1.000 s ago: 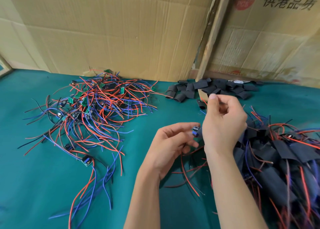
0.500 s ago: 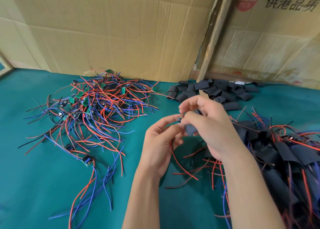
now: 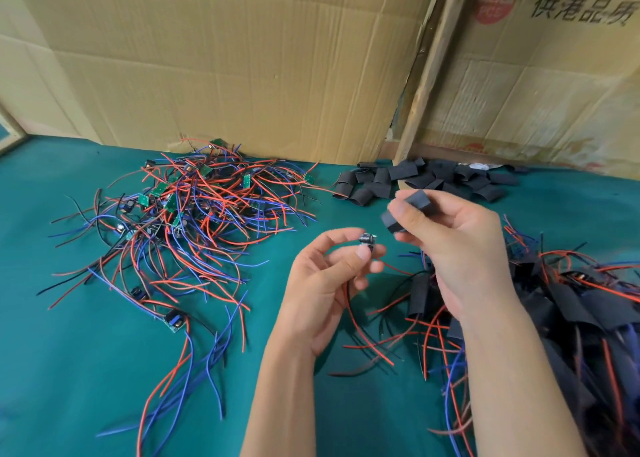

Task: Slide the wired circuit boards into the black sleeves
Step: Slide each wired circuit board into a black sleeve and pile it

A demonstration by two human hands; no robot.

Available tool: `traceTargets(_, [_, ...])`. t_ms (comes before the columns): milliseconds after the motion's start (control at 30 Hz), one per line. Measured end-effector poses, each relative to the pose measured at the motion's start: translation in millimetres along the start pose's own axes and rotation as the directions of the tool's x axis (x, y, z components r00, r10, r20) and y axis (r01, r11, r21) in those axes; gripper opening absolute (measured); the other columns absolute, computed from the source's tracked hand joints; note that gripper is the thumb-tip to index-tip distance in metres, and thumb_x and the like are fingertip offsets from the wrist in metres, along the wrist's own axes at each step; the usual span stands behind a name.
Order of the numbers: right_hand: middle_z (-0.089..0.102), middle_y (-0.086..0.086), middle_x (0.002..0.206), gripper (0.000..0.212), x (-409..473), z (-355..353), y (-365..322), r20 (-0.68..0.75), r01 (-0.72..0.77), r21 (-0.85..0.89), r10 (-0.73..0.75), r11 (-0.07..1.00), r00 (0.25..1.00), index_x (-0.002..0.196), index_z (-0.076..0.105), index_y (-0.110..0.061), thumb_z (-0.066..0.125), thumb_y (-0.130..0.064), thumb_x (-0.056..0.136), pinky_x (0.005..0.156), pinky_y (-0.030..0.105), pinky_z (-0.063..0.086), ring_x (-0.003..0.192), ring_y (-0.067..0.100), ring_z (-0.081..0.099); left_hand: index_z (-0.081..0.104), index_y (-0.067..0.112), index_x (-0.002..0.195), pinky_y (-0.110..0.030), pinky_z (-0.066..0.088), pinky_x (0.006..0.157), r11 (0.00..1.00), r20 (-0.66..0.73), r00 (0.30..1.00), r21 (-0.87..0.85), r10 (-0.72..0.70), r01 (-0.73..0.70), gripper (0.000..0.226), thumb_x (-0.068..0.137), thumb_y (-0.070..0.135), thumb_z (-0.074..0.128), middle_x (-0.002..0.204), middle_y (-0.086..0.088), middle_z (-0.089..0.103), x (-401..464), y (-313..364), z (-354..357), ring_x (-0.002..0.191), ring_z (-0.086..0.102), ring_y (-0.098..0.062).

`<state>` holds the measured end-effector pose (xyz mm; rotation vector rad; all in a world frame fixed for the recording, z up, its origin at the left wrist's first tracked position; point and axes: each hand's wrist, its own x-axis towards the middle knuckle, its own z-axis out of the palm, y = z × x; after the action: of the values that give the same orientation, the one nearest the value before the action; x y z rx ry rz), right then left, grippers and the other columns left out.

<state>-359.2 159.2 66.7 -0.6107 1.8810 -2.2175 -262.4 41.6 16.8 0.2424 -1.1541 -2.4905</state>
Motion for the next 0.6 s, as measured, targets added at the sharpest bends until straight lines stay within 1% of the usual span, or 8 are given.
traceTargets(67, [0.079,0.001,0.089,0.018,-0.3,-0.3,0.8,0.01,-0.028,-0.023,0.029,0.999,1.0,0.097,0.079,-0.017,0.084,-0.021,0.08,0.062,0.019,0.054,0.077,0.01,0.072,0.059,0.004,0.1,-0.017,0.046,0.053,1.0,0.024,1.0,-0.004,0.016,-0.016,0.024,0.08,0.007,0.072,0.093,-0.021,0.074,-1.0,-0.8,0.6,0.066,0.068,-0.015])
traceTargets(167, [0.079,0.009,0.09,0.015,-2.2,3.8,1.7,0.039,-0.084,-0.038,0.085,0.996,0.996,0.097,0.079,-0.015,0.082,-0.019,0.083,0.059,0.019,0.052,0.074,0.015,0.07,0.064,0.009,0.091,-0.017,0.046,0.052,1.0,0.041,0.999,-0.002,0.018,-0.018,0.017,0.079,0.012,0.076,0.092,-0.021,0.074,-1.8,-1.2,2.1,0.066,0.068,-0.015])
traceTargets(233, [0.079,0.011,0.092,0.021,-3.9,7.1,-0.6,0.067,-0.111,-0.016,0.112,0.994,0.991,0.096,0.079,-0.013,0.082,-0.025,0.079,0.059,0.02,0.051,0.075,0.017,0.069,0.07,0.013,0.09,-0.016,0.046,0.051,1.0,0.012,1.0,0.019,0.015,-0.015,0.014,0.078,0.016,0.076,0.091,-0.016,0.074,-1.9,-0.3,2.5,0.065,0.068,-0.014])
traceTargets(300, [0.078,0.015,0.095,0.03,-5.4,8.2,-2.7,0.109,-0.123,0.006,0.121,0.992,0.987,0.095,0.078,-0.012,0.081,-0.031,0.073,0.059,0.021,0.052,0.078,0.018,0.07,0.075,0.019,0.087,-0.015,0.046,0.052,0.998,-0.027,0.999,0.051,0.025,-0.024,0.013,0.075,0.022,0.076,0.088,-0.007,0.073,-1.3,-0.3,2.2,0.064,0.067,-0.012])
traceTargets(367, [0.076,0.019,0.099,0.035,-6.0,8.6,-2.8,0.13,-0.13,-0.004,0.129,0.992,0.983,0.098,0.078,-0.011,0.081,-0.032,0.07,0.061,0.021,0.052,0.08,0.018,0.069,0.077,0.02,0.082,-0.015,0.046,0.052,0.996,-0.053,0.997,0.078,0.055,-0.051,0.01,0.073,0.024,0.077,0.081,-0.002,0.07,-0.5,-1.3,2.0,0.063,0.065,-0.01])
traceTargets(467, [0.075,0.021,0.1,0.043,-6.7,10.7,0.2,0.15,-0.151,-0.037,0.155,0.988,0.976,0.106,0.075,-0.009,0.08,-0.032,0.069,0.064,0.025,0.052,0.077,0.02,0.066,0.078,0.018,0.078,-0.016,0.049,0.054,0.992,-0.068,0.993,0.086,0.095,-0.089,0.007,0.074,0.023,0.075,0.077,-0.005,0.07,0.4,-2.6,0.5,0.066,0.067,-0.011])
traceTargets(533, [0.075,0.021,0.101,0.044,-6.5,10.5,0.6,0.141,-0.157,-0.021,0.158,0.987,0.977,0.107,0.075,-0.007,0.08,-0.03,0.07,0.064,0.024,0.052,0.078,0.019,0.066,0.079,0.017,0.081,-0.018,0.053,0.057,0.992,-0.048,0.994,0.086,0.102,-0.097,0.008,0.077,0.018,0.072,0.08,-0.008,0.072,0.7,-2.7,-1.3,0.069,0.07,-0.014])
traceTargets(600, [0.076,0.021,0.101,0.044,-6.2,9.0,-0.5,0.14,-0.15,-0.015,0.15,0.989,0.979,0.107,0.075,-0.007,0.08,-0.03,0.069,0.063,0.023,0.053,0.079,0.019,0.067,0.076,0.016,0.084,-0.02,0.055,0.058,0.991,-0.038,0.995,0.095,0.098,-0.094,0.008,0.078,0.014,0.073,0.082,-0.012,0.073,1.1,-2.3,-3.1,0.07,0.072,-0.017])
